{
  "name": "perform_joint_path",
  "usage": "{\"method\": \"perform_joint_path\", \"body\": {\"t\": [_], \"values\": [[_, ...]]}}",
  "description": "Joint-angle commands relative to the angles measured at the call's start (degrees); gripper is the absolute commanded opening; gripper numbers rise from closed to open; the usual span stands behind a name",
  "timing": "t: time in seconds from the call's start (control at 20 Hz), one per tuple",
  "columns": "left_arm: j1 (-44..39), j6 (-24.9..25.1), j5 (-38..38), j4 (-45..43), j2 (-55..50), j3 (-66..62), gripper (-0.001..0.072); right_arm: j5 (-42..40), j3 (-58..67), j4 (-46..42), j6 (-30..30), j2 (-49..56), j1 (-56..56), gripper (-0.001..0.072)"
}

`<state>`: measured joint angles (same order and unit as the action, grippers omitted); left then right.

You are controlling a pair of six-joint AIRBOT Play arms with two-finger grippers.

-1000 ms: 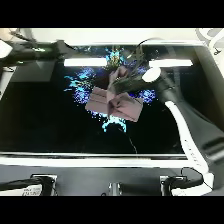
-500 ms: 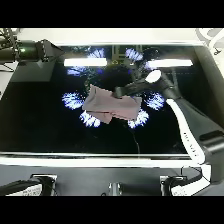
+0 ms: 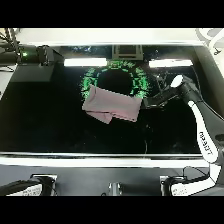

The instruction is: Fold the shirts.

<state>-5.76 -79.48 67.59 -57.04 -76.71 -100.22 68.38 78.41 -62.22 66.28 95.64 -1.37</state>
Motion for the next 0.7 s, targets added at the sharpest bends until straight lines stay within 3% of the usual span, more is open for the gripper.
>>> {"method": "perform_joint_path", "body": {"t": [0.0,0.15,0.35,0.4,0.45,0.55,0.65], "values": [[-0.04,-0.02,-0.02,-0.24,0.00,1.81,0.0027,-4.28,-3.02,11.23,-0.15,3.37,0.39,0.0671],[-0.04,-0.02,-0.09,-0.24,0.00,2.58,0.0027,-5.44,-3.02,19.61,-1.38,6.01,0.39,0.0664],[-0.04,-0.02,-1.03,-0.24,-0.07,2.84,0.0027,-5.44,-2.99,24.61,-1.77,7.04,0.39,0.0282],[-0.04,-0.04,-1.66,-0.24,-0.09,2.89,0.0027,-5.35,-2.99,24.57,-2.58,7.04,0.50,0.0119],[-0.04,-0.09,-2.03,-0.22,-0.15,2.86,0.0027,-5.49,-2.95,24.59,-3.39,7.04,0.98,0.0018],[-0.04,-0.22,-1.99,-0.26,-0.31,2.89,0.0027,-4.70,-1.84,26.12,-8.55,7.02,3.52,0.0018],[-0.04,-0.22,-1.99,-0.48,-0.31,2.89,0.0027,-1.86,1.11,27.19,-9.92,7.02,8.92,0.0017]]}}
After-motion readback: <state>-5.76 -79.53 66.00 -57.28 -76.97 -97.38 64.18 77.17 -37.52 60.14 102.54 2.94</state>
